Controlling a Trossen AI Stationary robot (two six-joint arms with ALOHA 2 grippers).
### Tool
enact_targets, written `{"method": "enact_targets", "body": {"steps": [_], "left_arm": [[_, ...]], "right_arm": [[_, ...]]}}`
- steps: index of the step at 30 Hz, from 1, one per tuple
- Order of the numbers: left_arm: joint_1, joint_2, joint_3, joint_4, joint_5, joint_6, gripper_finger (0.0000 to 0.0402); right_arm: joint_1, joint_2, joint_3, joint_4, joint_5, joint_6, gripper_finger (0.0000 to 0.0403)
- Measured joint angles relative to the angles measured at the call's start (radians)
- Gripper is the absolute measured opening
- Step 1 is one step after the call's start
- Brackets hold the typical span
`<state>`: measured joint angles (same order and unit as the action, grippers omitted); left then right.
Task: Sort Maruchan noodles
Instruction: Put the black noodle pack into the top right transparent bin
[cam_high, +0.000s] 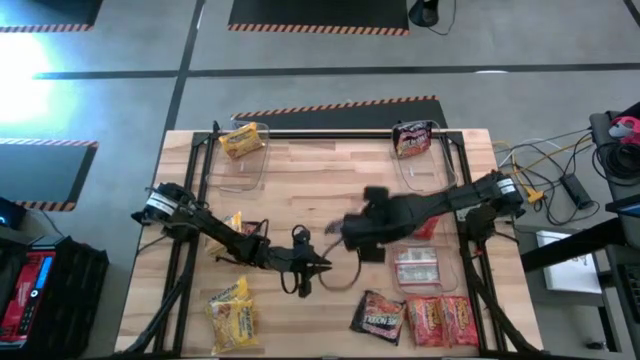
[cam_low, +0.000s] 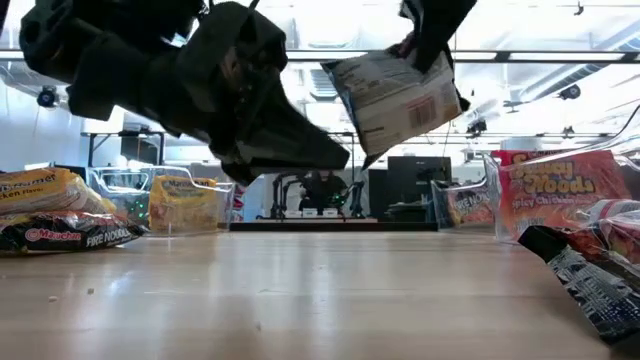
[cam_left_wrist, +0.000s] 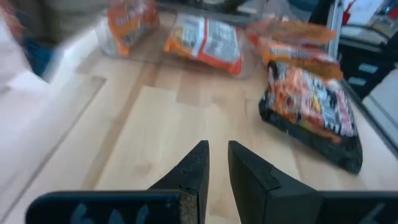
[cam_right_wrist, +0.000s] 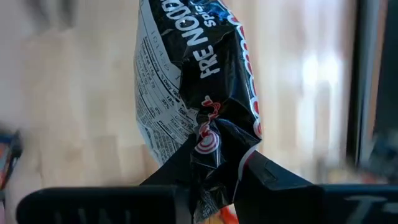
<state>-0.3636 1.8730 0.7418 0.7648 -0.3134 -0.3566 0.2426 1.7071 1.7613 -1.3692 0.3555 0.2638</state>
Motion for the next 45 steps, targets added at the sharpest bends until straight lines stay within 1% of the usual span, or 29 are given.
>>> {"method": "enact_targets", "body": {"steps": [4, 7, 9, 16, 20, 23, 27, 30, 33, 36, 40, 45], "left_arm": [[0.034, -0.012, 0.000, 0.005, -0.001, 0.005, 0.0042], [0.065, -0.024, 0.001, 0.005, -0.002, 0.017, 0.0042], [0.089, -0.031, 0.011, 0.006, -0.002, 0.033, 0.0042], [0.201, -0.055, 0.090, 0.012, 0.000, 0.117, 0.0042], [0.255, -0.060, 0.123, 0.004, 0.017, 0.142, 0.0042], [0.292, -0.061, 0.144, 0.003, 0.018, 0.149, 0.0042], [0.342, -0.061, 0.162, 0.002, 0.017, 0.165, 0.0042], [0.371, -0.061, 0.173, 0.004, 0.017, 0.164, 0.0042], [0.391, -0.061, 0.174, 0.000, 0.017, 0.167, 0.0042], [0.404, -0.061, 0.174, -0.006, 0.017, 0.190, 0.0042], [0.412, -0.061, 0.174, -0.016, 0.024, 0.195, 0.0042], [0.414, -0.061, 0.172, -0.047, 0.125, 0.192, 0.0042]], "right_arm": [[-0.065, -0.036, -0.002, -0.089, 0.082, 0.343, 0.0053], [-0.102, -0.060, -0.004, -0.186, 0.138, 0.524, 0.0053], [-0.131, -0.077, -0.012, -0.199, 0.185, 0.598, 0.0053], [-0.229, -0.172, -0.093, -0.168, 0.404, 0.722, 0.0054], [-0.277, -0.228, -0.170, -0.167, 0.484, 0.816, 0.0054], [-0.297, -0.273, -0.243, -0.159, 0.576, 0.944, 0.0054], [-0.309, -0.327, -0.361, -0.123, 0.722, 1.203, 0.0054], [-0.320, -0.361, -0.457, -0.093, 0.789, 1.366, 0.0054], [-0.342, -0.371, -0.541, -0.079, 0.777, 1.516, 0.0054], [-0.368, -0.366, -0.601, -0.075, 0.697, 1.713, 0.0054], [-0.396, -0.337, -0.662, -0.047, 0.607, 1.874, 0.0054], [-0.462, -0.297, -0.697, -0.053, 0.540, 2.031, 0.0054]]}}
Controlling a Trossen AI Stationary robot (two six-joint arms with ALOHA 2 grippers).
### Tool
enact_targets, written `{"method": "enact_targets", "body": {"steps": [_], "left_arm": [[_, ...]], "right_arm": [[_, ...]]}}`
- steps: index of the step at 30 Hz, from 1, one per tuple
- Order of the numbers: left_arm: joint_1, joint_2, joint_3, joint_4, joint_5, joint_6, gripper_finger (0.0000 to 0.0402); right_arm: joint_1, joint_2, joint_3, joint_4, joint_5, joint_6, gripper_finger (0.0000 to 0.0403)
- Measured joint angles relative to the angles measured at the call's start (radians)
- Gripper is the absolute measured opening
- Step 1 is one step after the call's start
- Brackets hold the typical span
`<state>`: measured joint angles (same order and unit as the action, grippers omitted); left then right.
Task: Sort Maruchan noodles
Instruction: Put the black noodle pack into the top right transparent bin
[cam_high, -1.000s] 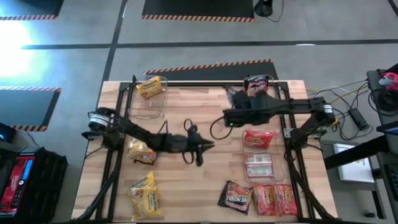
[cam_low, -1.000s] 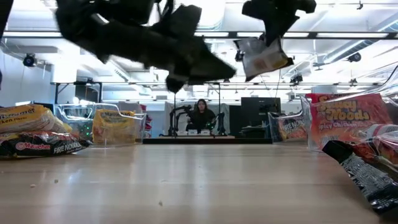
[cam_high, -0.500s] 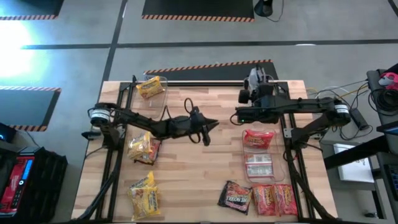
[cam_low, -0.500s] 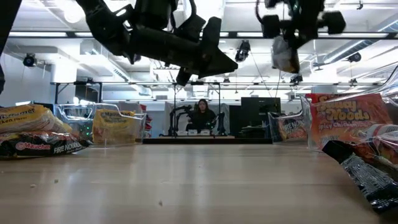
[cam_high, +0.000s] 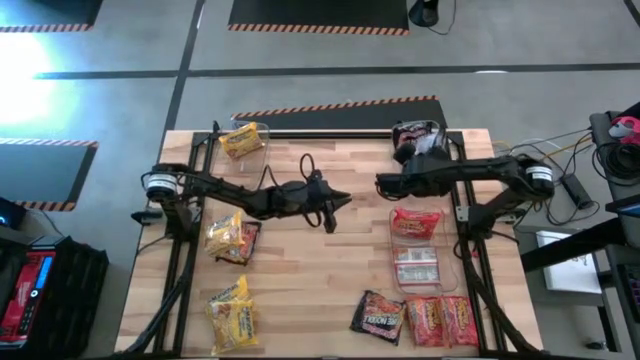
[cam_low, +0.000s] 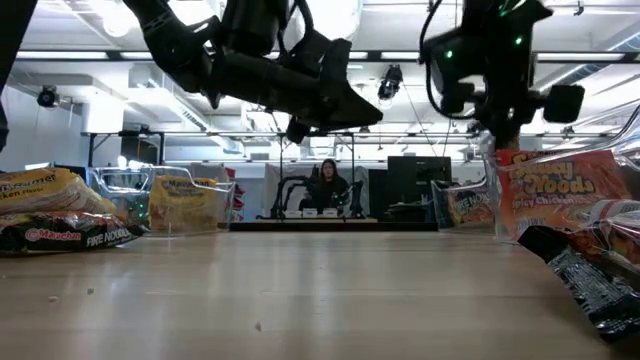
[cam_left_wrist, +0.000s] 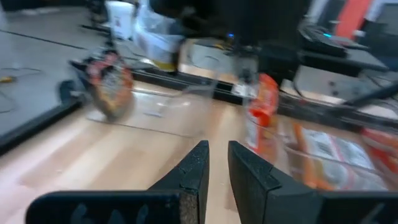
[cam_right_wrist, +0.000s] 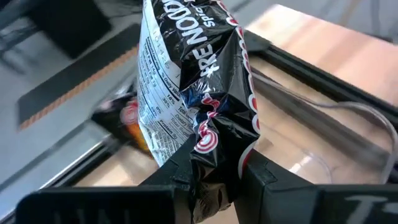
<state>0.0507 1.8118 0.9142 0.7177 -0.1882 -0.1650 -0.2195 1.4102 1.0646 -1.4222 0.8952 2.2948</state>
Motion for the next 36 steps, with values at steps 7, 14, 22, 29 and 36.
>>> {"method": "enact_targets", "body": {"steps": [7, 14, 22, 29, 36], "left_arm": [[-0.004, 0.000, -0.031, -0.007, 0.103, -0.039, 0.0042], [-0.015, 0.000, -0.097, 0.003, 0.102, -0.065, 0.0042], [-0.024, 0.000, -0.230, 0.231, 0.103, -0.064, 0.0042], [-0.023, -0.003, -0.302, 0.302, 0.112, -0.043, 0.0042], [-0.022, -0.003, -0.306, 0.302, 0.150, -0.018, 0.0042]], "right_arm": [[-0.091, 0.060, 0.039, 0.076, -0.083, -0.040, 0.0054], [-0.166, 0.159, 0.069, 0.071, -0.113, -0.033, 0.0054], [-0.235, 0.281, 0.091, 0.199, -0.164, -0.111, 0.0054], [-0.262, 0.323, 0.094, 0.323, -0.162, -0.228, 0.0086], [-0.269, 0.292, 0.096, 0.344, -0.155, -0.222, 0.0146]]}}
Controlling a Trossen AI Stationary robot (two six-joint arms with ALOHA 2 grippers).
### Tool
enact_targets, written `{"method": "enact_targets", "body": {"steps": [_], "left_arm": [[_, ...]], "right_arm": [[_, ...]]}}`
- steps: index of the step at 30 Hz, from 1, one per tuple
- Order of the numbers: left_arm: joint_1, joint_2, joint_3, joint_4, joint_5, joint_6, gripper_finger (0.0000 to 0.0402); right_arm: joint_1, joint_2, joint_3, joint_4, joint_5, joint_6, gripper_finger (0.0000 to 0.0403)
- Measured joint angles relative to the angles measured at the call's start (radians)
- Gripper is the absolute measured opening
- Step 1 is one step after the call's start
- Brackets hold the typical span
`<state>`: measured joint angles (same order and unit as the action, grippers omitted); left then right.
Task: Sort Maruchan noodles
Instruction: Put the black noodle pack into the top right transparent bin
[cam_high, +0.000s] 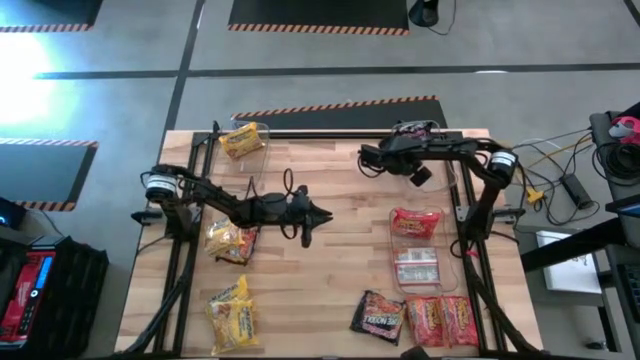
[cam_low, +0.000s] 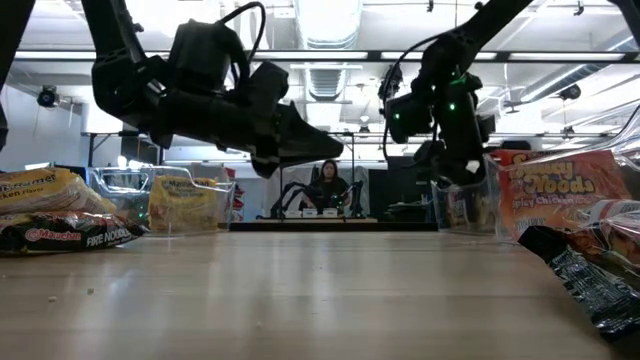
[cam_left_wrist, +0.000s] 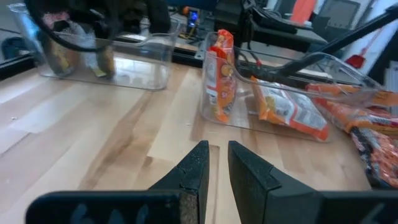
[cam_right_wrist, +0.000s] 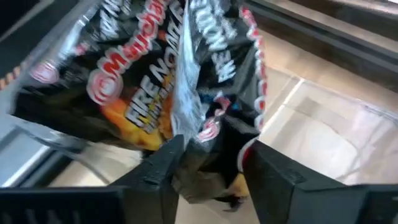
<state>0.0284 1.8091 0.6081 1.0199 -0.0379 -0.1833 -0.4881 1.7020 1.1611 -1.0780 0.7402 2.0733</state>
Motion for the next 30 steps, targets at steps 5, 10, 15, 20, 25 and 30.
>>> {"method": "enact_targets", "body": {"steps": [5, 10, 15, 20, 25, 30], "left_arm": [[-0.001, 0.000, 0.002, 0.000, 0.004, 0.006, 0.0042], [-0.001, 0.000, 0.002, -0.002, 0.004, -0.010, 0.0042], [-0.001, 0.000, 0.002, -0.002, 0.005, -0.046, 0.0042], [-0.004, 0.000, 0.002, -0.003, 0.069, -0.070, 0.0042], [-0.025, -0.001, 0.002, -0.003, 0.159, -0.114, 0.0042], [-0.089, -0.001, 0.002, -0.003, 0.239, -0.155, 0.0042]], "right_arm": [[-0.003, -0.034, 0.045, 0.000, 0.046, -0.092, 0.0171], [-0.003, -0.055, 0.134, 0.005, 0.113, -0.287, 0.0175], [0.002, -0.077, 0.267, 0.008, 0.079, -0.711, 0.0174], [0.064, -0.118, 0.392, 0.009, -0.167, -1.204, 0.0173], [0.228, -0.159, 0.413, 0.002, -0.411, -1.310, 0.0173], [0.503, -0.164, 0.379, -0.001, -0.479, -1.309, 0.0173]]}}
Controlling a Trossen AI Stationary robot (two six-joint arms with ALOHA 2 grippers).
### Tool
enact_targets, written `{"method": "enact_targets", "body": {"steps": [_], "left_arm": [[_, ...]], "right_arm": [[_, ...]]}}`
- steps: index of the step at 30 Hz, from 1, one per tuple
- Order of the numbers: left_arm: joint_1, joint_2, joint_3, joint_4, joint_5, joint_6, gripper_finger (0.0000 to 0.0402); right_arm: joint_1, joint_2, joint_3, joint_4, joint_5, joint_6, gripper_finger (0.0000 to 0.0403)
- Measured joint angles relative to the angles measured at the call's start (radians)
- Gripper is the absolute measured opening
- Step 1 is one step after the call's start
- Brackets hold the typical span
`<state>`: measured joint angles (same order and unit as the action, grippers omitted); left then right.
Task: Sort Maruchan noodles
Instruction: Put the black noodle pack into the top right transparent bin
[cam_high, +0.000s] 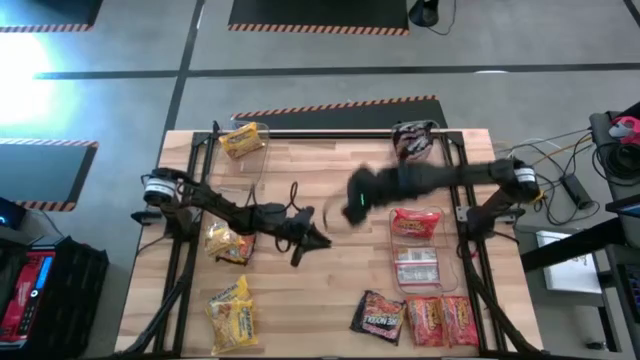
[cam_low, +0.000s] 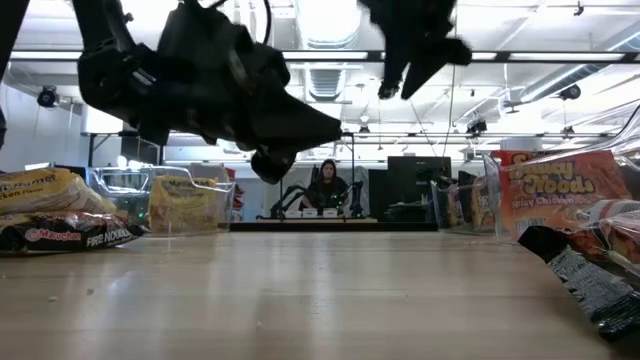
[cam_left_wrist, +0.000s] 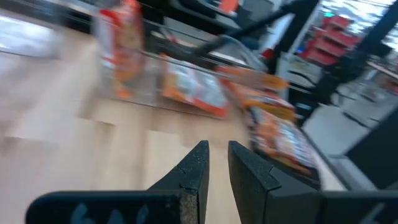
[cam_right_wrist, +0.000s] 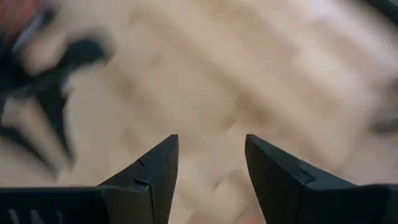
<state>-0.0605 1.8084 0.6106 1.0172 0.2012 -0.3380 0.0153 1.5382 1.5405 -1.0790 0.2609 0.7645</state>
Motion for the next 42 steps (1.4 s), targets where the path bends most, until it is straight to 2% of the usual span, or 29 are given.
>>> {"method": "enact_targets", "body": {"steps": [7, 13, 16, 20, 25, 28, 36, 42], "left_arm": [[-0.133, 0.002, 0.041, -0.004, -0.010, -0.069, 0.0042], [-0.247, 0.003, 0.100, -0.027, -0.112, -0.066, 0.0042], [-0.282, 0.003, 0.120, -0.032, -0.113, -0.066, 0.0042], [-0.320, 0.003, 0.137, -0.031, -0.115, -0.072, 0.0042], [-0.355, 0.003, 0.138, -0.033, -0.132, -0.075, 0.0042], [-0.367, 0.003, 0.135, -0.039, -0.167, -0.075, 0.0042], [-0.375, 0.004, 0.135, -0.049, -0.170, -0.075, 0.0042], [-0.375, 0.004, 0.134, -0.050, -0.170, -0.075, 0.0042]], "right_arm": [[0.393, 0.093, -0.044, 0.025, 0.097, 0.236, 0.0173], [0.589, 0.231, -0.046, 0.021, 0.102, 0.412, 0.0173], [0.635, 0.288, -0.047, 0.020, 0.081, 0.477, 0.0173], [0.669, 0.346, -0.045, 0.021, -0.006, 0.520, 0.0173], [0.706, 0.375, -0.013, 0.024, -0.075, 0.580, 0.0173], [0.729, 0.377, 0.017, 0.023, -0.078, 0.615, 0.0173], [0.774, 0.386, 0.030, 0.137, -0.081, 0.640, 0.0161], [0.774, 0.439, 0.037, 0.144, -0.080, 0.612, 0.0143]]}}
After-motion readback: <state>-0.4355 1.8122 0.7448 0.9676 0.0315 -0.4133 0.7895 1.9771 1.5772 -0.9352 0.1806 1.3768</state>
